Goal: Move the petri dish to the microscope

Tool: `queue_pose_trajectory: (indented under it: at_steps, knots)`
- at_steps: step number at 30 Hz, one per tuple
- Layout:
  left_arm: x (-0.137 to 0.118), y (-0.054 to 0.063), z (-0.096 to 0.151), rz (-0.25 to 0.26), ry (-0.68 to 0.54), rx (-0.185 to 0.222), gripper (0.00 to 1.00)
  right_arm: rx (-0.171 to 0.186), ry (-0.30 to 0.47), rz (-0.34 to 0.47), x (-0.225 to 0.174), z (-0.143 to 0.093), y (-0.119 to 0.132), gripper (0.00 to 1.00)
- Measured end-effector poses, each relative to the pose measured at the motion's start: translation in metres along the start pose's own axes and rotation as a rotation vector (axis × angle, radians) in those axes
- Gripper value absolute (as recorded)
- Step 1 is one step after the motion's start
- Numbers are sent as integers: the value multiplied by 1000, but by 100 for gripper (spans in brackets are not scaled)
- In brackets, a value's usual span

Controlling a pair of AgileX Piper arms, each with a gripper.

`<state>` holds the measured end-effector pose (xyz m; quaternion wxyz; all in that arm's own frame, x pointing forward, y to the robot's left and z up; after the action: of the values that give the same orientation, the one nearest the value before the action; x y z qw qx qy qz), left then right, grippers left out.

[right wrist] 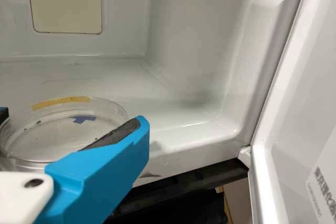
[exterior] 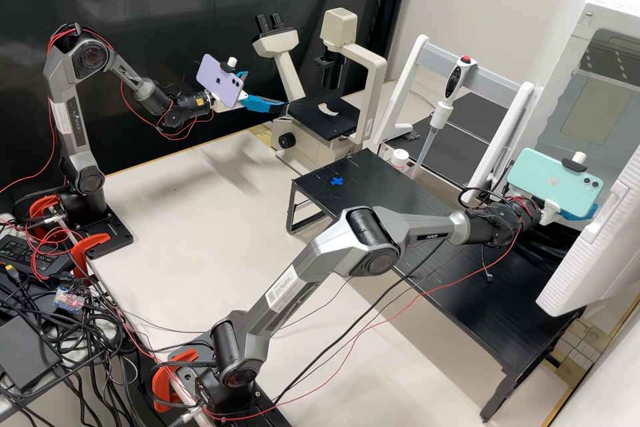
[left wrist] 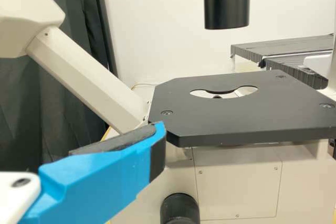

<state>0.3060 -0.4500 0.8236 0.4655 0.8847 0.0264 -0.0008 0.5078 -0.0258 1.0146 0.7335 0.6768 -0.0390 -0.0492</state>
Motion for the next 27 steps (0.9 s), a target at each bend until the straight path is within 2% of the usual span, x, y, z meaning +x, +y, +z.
queue_pose_trajectory:
  at_steps: [9, 19, 27]
  knots:
    - [0, 0, 0, 0, 0, 0, 100, 8, -6, -8, -20, 0, 10, 0]
    - [0, 0, 0, 0, 0, 0, 100, 35, -23, -46, -58, 6, 14, 0]
    - [0, 0, 0, 0, 0, 0, 100, 11, -19, -113, -93, 10, 2, 0]
